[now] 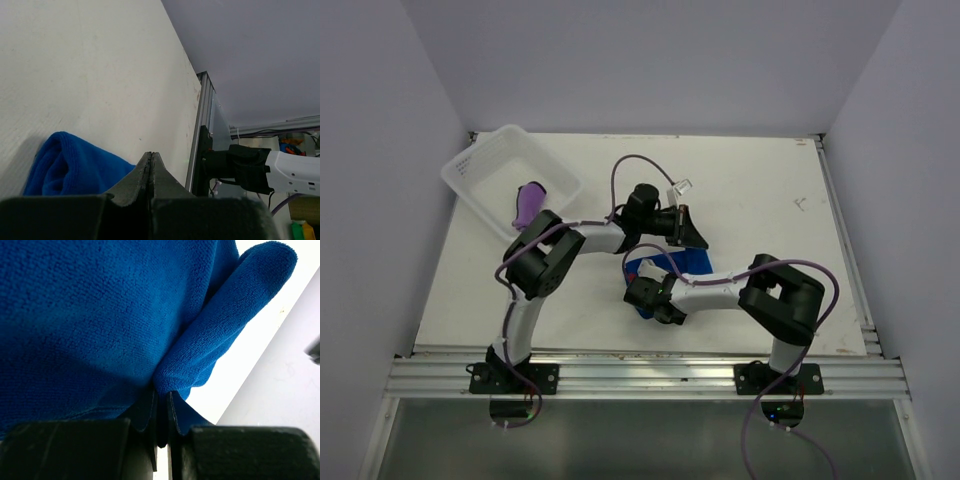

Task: Roll the towels
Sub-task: Roll the towel

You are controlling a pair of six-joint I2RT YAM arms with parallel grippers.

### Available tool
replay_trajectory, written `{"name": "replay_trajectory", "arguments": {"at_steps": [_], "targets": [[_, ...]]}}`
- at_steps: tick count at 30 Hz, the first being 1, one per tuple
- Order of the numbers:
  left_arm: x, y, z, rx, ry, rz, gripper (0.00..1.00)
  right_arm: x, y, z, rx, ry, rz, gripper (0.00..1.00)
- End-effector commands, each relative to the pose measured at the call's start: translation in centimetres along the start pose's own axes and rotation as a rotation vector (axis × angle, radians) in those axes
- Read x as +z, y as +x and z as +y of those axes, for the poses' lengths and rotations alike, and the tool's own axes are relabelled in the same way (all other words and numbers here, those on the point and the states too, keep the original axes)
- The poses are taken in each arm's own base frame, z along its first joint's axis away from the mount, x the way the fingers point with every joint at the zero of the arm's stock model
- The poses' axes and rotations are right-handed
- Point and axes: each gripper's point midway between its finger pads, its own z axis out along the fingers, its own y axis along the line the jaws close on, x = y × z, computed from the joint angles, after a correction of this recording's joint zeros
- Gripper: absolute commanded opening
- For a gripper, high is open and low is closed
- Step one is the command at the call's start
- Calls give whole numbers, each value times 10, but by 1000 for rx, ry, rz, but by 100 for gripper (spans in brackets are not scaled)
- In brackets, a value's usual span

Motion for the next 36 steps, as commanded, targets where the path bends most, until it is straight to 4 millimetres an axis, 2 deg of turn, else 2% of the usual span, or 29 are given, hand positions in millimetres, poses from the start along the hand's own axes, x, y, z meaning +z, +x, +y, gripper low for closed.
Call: {"name": "replay_trajectory", "arguments": {"at_steps": [1, 4, 5, 7, 8, 10, 12, 13, 16, 17, 19, 20, 22, 26, 27, 29, 30, 31, 32, 33, 35, 36], "targets": [[9, -5, 1, 49, 32, -14, 0, -1, -8, 8, 8, -44, -13, 0], [19, 1, 21, 41, -20, 4, 0, -2, -8, 7, 12, -46, -16, 0], [22, 4, 34, 36, -62, -2, 0, -3, -8, 6, 11, -46, -13, 0], [24, 10, 49, 22, -105, 10, 0, -5, -9, 4, 19, -50, -21, 0], [26, 15, 62, 11, -146, 10, 0, -5, -9, 5, 21, -54, -22, 0], [25, 21, 77, 7, -192, 19, 0, -8, -11, 4, 27, -67, -26, 4], [23, 26, 92, 0, -250, 19, 0, -13, -13, 4, 34, -84, -27, 14], [22, 27, 96, 0, -266, 17, 0, -19, -16, 2, 50, -99, -46, 26], [16, 32, 106, -3, -315, 1, 0, -41, -23, -2, 123, -185, -108, 46], [15, 31, 105, 1, -316, -7, 0, -50, -23, 4, 158, -253, -118, 49], [11, 39, 108, -13, -321, -5, 0, -64, -25, 3, 217, -316, -149, 56], [9, 39, 108, -19, -330, -16, 0, -79, -25, 0, 279, -375, -178, 57], [6, 44, 108, -28, -324, -24, 0, -90, -19, -2, 326, -419, -191, 59], [4, 48, 108, -37, -319, -36, 0, -115, -8, -21, 515, -475, -250, 63], [3, 49, 107, -37, -317, -39, 0, -123, -5, -33, 586, -476, -304, 64], [2, 46, 102, -27, -305, -50, 0, -126, -7, -52, 751, -456, -346, 62], [0, 48, 102, -26, -308, -51, 0, -125, -5, -56, 805, -471, -368, 58], [-1, 45, 98, -20, -302, -57, 0, -121, -11, -61, 908, -509, -370, 57], [-1, 45, 97, -12, -299, -58, 0, -116, -10, -64, 963, -524, -359, 57], [-2, 46, 96, -9, -301, -58, 0, -99, -2, -69, 1040, -510, -319, 57], [-3, 45, 94, 0, -300, -63, 0, -85, -1, -63, 1127, -541, -293, 59], [-4, 48, 94, -4, -300, -61, 0, -78, 0, -63, 1166, -554, -275, 63]]}}
